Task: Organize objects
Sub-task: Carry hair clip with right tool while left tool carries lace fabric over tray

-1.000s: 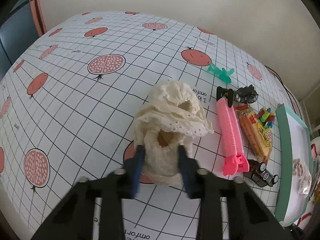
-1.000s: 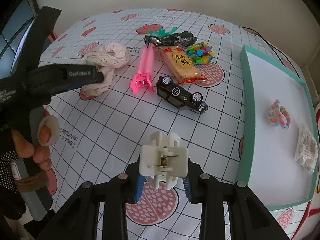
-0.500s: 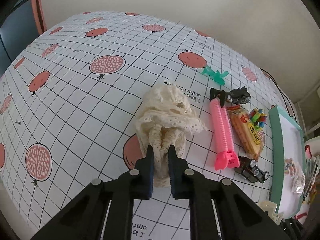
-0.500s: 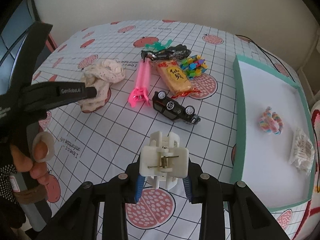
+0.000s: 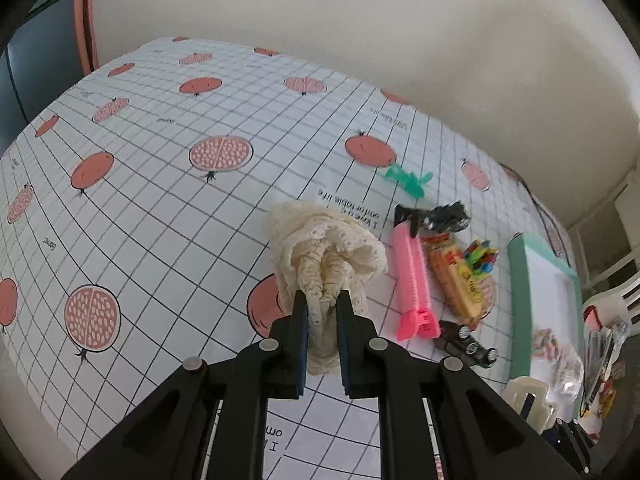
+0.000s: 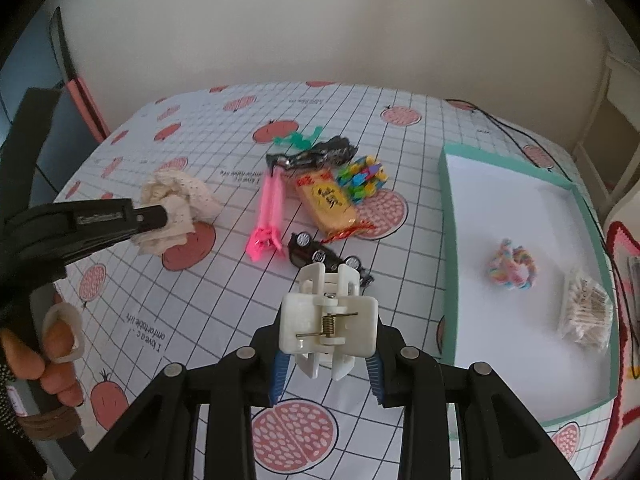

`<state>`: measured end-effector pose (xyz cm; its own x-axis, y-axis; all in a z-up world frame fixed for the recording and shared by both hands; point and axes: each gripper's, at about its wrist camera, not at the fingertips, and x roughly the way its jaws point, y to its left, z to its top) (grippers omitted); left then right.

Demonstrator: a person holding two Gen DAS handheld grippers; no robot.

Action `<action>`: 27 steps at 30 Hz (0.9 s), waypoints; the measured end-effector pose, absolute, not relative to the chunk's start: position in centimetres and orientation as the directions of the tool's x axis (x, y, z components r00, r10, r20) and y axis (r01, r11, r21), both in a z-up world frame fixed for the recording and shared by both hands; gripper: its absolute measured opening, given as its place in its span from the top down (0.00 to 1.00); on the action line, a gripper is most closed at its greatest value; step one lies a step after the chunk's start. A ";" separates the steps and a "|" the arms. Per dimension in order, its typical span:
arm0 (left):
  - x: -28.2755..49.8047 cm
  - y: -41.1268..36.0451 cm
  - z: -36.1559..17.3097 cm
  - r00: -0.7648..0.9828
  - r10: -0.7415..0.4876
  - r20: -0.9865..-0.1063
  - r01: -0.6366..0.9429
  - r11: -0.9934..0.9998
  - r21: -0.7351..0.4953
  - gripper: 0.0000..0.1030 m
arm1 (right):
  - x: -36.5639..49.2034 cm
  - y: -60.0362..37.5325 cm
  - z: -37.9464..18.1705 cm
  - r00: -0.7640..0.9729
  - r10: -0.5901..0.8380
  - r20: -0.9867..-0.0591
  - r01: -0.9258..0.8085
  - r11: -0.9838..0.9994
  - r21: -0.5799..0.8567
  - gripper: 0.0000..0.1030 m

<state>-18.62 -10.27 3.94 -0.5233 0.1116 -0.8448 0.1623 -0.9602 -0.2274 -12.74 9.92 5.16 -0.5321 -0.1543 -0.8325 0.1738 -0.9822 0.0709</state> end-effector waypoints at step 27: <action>-16.5 -3.5 12.8 -0.696 0.300 -0.652 -0.090 -0.938 -0.335 0.87 | -13.7 16.4 7.0 -0.656 -0.079 -0.751 0.017 -0.996 0.089 0.67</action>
